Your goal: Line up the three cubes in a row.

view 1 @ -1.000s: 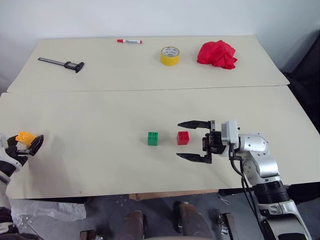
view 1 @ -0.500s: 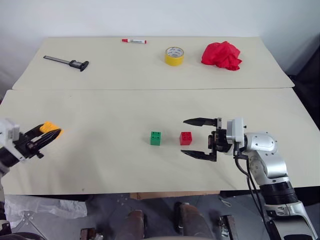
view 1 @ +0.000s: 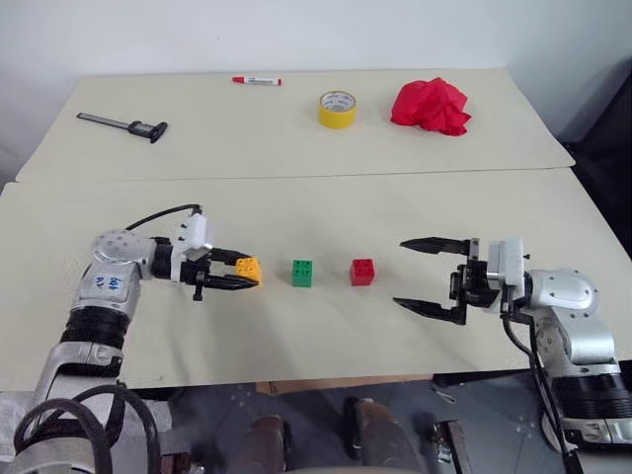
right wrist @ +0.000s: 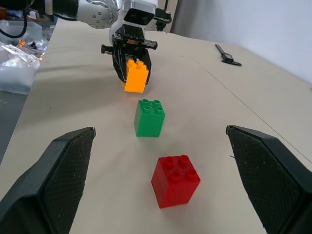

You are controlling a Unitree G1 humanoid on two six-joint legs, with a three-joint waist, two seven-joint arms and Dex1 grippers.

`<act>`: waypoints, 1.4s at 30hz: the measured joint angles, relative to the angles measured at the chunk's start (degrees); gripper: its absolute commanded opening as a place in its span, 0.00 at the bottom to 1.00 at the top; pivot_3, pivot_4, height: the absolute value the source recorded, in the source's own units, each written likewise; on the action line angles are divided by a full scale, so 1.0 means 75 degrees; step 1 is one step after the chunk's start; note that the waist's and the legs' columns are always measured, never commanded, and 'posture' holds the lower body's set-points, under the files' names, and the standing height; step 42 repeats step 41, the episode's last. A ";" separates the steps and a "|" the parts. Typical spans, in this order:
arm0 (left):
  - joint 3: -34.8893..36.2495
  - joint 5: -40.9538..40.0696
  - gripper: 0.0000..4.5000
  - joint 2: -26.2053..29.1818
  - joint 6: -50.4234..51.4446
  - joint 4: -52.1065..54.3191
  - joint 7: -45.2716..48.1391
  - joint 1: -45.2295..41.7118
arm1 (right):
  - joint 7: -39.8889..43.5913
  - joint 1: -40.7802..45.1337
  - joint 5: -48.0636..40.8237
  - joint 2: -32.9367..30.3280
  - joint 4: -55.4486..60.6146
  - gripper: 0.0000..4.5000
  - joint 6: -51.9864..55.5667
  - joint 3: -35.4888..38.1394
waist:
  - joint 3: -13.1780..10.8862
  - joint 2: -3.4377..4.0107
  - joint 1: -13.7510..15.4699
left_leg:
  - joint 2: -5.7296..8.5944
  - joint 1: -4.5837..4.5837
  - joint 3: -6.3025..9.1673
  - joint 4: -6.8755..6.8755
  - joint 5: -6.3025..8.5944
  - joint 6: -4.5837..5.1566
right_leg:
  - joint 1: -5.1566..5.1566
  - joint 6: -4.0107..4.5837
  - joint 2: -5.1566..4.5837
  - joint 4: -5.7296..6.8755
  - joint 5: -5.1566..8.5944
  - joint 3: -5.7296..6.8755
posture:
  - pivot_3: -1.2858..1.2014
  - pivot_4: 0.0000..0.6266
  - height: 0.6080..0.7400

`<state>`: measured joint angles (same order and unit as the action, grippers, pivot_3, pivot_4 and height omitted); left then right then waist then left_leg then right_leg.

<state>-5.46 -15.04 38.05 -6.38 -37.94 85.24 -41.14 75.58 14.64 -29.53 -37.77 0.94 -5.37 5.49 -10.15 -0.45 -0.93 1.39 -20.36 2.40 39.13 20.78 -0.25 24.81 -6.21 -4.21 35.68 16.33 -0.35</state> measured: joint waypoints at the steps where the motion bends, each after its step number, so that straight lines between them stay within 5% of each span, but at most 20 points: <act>1: -0.0003 0.0068 0.34 -0.0031 -0.0152 -0.0255 0.0052 -0.0131 | -0.0015 -0.0097 0.0000 -0.0016 0.0024 1.00 0.0012 0.0029 | 0.0000 0.0000 0.0002 | 0.0000 0.0000 -0.0001 0.0001 0.0000 0.0001 | -0.0001 -0.0001 0.0000 0.0000 0.0000 -0.0001 | 0.52 0.24 1.00; 10: -0.0030 0.0440 0.34 -0.0258 -0.0997 -0.1370 0.0095 -0.0399 | -0.0368 -0.0557 0.0026 0.0051 0.0314 1.00 0.0022 0.0129 | 0.0000 0.0000 0.0115 | 0.0006 0.0000 0.0001 0.0006 -0.0001 0.0006 | -0.0001 -0.0004 -0.0022 0.0003 -0.0002 -0.0002 | 0.52 0.24 1.00; 20: 0.0122 0.0518 0.99 -0.0245 -0.1169 -0.1292 0.0091 -0.0399 | -0.0329 -0.0397 0.0026 0.0130 0.0289 1.00 0.0021 -0.0084 | 0.0000 0.0000 0.0126 | 0.0014 0.0000 0.0006 0.0007 -0.0003 0.0010 | -0.0003 -0.0006 -0.0029 0.0003 -0.0003 0.0001 | 0.52 0.24 1.00; 27: 0.1050 -0.0371 0.99 0.0800 -0.0250 0.0955 0.0064 0.1247 | 0.0062 0.0086 -0.0027 0.0190 -0.0078 1.00 0.0025 -0.0104 | -0.0001 0.0000 0.0000 | -0.0016 -0.0004 0.0010 0.0002 -0.0001 -0.0002 | 0.0010 -0.0002 -0.0036 0.0001 -0.0001 -0.0004 | 0.52 0.24 1.00; 33: 0.2969 -0.0825 0.99 0.1893 0.0371 0.2835 -0.0909 0.3868 | 0.0945 0.1224 -0.0416 -0.0306 -0.1146 1.00 0.0313 0.0080 | -0.0012 0.0019 -0.0046 | -0.0017 -0.0001 0.0026 -0.0003 0.0000 -0.0002 | -0.0004 0.0004 -0.0049 -0.0009 0.0002 -0.0015 | 0.52 0.24 1.00; 42: 0.3977 -0.1340 0.99 0.1932 0.0990 0.3722 -0.1769 0.4352 | 0.1681 0.2192 -0.0161 -0.0771 -0.2604 1.00 -0.0235 -0.0240 | -0.0014 0.0022 0.0137 | -0.0009 0.0000 0.0045 -0.0005 0.0002 -0.0002 | -0.0020 0.0007 -0.0058 -0.0021 0.0004 -0.0010 | 0.52 0.24 1.00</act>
